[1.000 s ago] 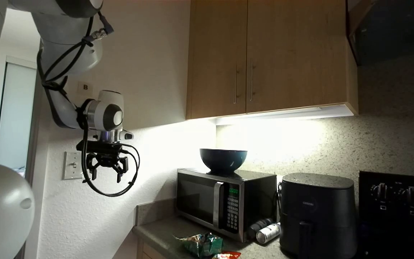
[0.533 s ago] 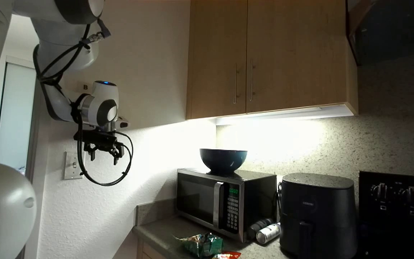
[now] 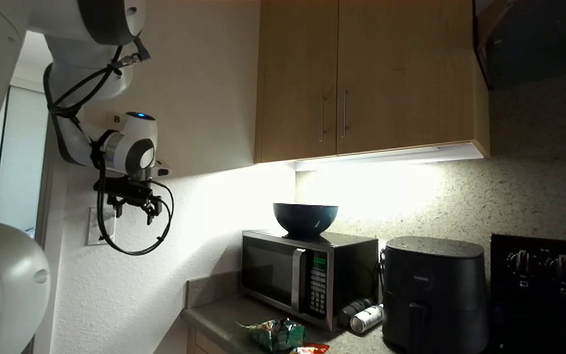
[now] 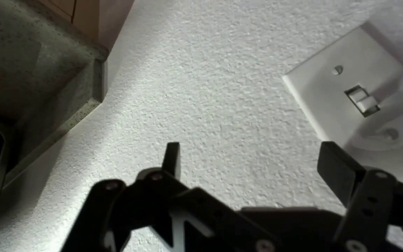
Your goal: Flip the switch on the wall
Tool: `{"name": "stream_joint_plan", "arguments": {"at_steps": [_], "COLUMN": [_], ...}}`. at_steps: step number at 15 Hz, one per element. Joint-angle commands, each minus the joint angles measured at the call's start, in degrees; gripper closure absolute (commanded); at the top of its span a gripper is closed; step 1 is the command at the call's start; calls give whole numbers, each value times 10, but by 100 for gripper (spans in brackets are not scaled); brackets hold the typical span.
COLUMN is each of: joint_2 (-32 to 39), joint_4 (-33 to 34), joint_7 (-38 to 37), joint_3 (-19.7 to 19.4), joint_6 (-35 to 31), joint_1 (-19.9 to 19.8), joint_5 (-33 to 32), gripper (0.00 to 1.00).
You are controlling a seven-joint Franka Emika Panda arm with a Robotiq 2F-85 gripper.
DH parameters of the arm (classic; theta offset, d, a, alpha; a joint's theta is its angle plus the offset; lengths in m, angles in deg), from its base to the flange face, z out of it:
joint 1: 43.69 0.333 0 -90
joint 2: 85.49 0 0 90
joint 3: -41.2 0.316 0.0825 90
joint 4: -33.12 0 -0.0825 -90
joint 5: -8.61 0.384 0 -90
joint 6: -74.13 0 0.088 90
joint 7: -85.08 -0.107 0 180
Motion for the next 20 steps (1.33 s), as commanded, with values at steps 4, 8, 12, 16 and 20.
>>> {"name": "stream_joint_plan", "arguments": {"at_steps": [4, 8, 12, 16, 20], "joint_2": [-15, -18, -14, -12, -3], "joint_4": [1, -1, -8, -14, -6], "joint_7": [44, 32, 0, -36, -36], "joint_3": [30, 30, 16, -7, -11], "joint_6": [58, 77, 65, 45, 41], "joint_1": [7, 10, 15, 20, 21], "joint_5": [49, 46, 5, -65, -80], "gripper": [0, 0, 0, 0, 0]}}
